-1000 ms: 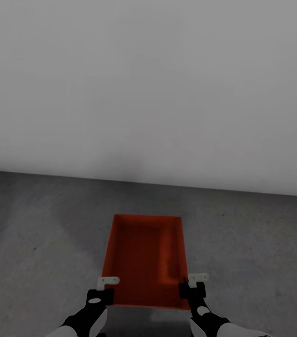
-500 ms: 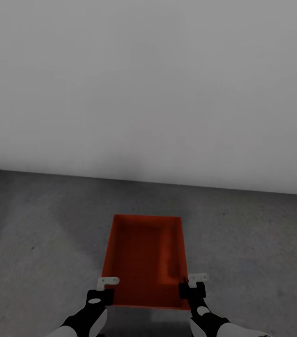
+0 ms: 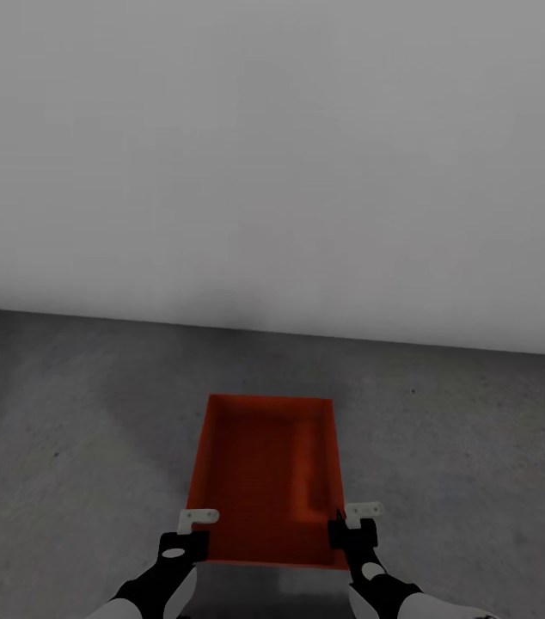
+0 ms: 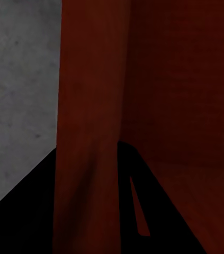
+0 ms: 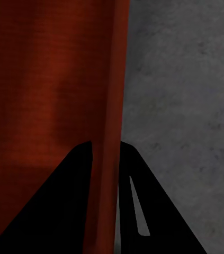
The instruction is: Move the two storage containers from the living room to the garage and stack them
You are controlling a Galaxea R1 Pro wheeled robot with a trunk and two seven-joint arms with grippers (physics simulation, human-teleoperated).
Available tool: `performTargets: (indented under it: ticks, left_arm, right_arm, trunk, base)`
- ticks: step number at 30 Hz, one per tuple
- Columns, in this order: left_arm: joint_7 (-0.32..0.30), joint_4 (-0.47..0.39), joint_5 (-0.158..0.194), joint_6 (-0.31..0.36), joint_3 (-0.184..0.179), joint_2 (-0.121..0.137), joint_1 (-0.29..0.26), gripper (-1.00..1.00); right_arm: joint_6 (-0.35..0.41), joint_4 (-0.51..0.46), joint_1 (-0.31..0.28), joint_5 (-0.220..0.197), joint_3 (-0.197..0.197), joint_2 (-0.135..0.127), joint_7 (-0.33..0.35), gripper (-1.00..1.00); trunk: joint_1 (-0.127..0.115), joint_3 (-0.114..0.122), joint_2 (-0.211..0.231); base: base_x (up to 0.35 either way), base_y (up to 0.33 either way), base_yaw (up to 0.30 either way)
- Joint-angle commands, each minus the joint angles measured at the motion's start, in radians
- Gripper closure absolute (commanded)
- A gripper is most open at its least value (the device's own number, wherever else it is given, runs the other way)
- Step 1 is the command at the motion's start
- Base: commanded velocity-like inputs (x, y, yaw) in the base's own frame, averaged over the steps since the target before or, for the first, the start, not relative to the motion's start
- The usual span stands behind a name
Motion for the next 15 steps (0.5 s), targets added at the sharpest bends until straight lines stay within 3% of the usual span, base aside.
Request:
performTargets:
  ticks: [1,10,15]
  left_arm:
    - [0.011,0.010,0.018,0.001,-0.015,0.002,0.000,1.00]
    - [0.012,0.010,0.018,0.001,-0.014,0.002,0.000,1.00]
    - [0.012,0.010,0.018,0.001,-0.014,0.002,0.000,1.00]
  right_arm:
    - [-0.040,-0.001,-0.001,-0.005,-0.009,-0.008,-0.007,1.00]
    - [-0.040,-0.002,-0.001,-0.004,-0.009,-0.008,-0.007,1.00]
    - [-0.040,-0.001,-0.001,-0.004,-0.009,-0.008,-0.007,1.00]
  trunk:
    - [0.004,-0.004,-0.007]
    - [0.038,-0.032,-0.070]
    - [0.038,-0.032,-0.070]
  base:
    - [0.000,0.000,0.000]
    - [0.000,0.000,0.000]
    - [0.000,0.000,0.000]
